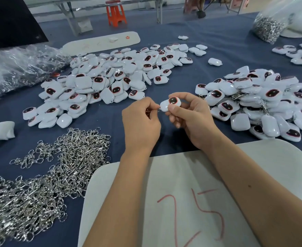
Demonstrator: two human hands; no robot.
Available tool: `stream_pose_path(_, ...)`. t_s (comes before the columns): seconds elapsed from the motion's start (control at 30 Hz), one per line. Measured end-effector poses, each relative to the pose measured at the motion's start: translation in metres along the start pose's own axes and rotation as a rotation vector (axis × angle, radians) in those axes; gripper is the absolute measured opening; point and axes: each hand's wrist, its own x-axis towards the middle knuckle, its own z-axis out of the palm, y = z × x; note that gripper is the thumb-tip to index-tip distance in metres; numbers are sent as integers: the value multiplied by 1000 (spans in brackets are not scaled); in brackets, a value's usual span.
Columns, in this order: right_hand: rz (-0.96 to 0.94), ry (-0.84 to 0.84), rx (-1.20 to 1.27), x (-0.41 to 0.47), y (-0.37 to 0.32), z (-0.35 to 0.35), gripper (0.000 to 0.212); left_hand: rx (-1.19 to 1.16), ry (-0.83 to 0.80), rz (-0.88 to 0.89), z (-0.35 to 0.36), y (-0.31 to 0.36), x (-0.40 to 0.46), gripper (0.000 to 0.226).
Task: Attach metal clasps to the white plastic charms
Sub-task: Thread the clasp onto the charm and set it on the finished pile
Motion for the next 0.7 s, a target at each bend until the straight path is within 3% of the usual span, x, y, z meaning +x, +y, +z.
stream_pose_path(0.1,-7,5,-37,-1,0,0,21,191,-21,87,3,3,0,21)
stream_pose_path(0.2,-14,15,-17,-1,0,1,23,103,40,0,5,7,-2,20)
stream_pose_path(0.27,-10,3,25,0,-1,1,25,-189,78,-232,7,7,-2,19)
stream_pose_path(0.37,17,-48,115,0,-4,0,29,-826,-19,-659,7,7,1,16)
stream_pose_path(0.43,31,-70,170,1,-6,-1,31,-1085,-77,-794,6,9,3,16)
stream_pose_path(0.53,40,-81,194,1,-6,-2,31,-1182,-72,-813,6,9,4,16)
stream_pose_path(0.7,34,-70,190,1,-6,-2,28,-896,33,-562,9,10,-1,16)
